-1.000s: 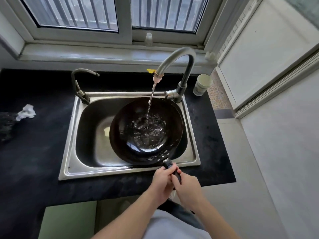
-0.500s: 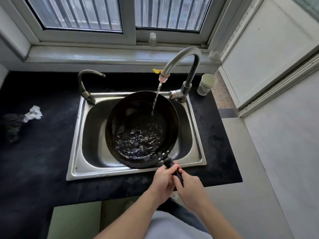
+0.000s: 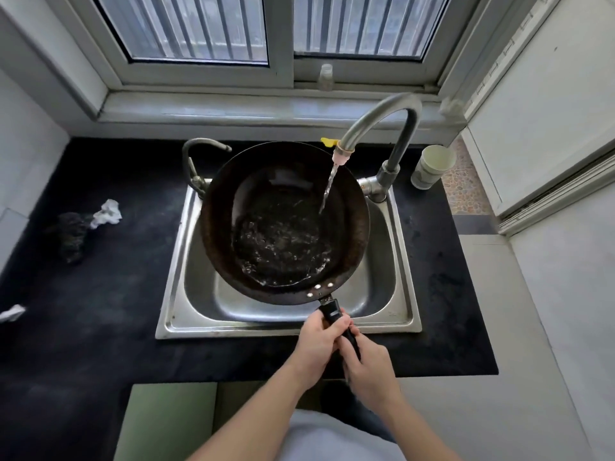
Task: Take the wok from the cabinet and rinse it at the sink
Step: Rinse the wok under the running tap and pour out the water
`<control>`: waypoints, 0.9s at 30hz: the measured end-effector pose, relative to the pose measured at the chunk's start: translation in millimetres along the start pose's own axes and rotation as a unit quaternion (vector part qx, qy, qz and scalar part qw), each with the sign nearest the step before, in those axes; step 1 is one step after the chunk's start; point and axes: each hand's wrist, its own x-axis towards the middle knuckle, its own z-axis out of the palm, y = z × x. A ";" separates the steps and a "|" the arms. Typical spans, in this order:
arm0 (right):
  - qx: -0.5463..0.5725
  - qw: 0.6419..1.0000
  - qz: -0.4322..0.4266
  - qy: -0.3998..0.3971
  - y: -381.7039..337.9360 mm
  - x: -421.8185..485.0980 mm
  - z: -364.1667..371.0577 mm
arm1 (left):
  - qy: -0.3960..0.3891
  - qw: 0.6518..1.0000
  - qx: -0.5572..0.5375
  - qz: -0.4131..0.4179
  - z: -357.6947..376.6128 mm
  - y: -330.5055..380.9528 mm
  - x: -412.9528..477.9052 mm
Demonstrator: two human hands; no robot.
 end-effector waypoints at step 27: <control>0.083 0.988 0.071 -0.112 -10.6 21.3 -10.3 | 0.129 0.991 0.017 -0.022 7.1 7.5 13.6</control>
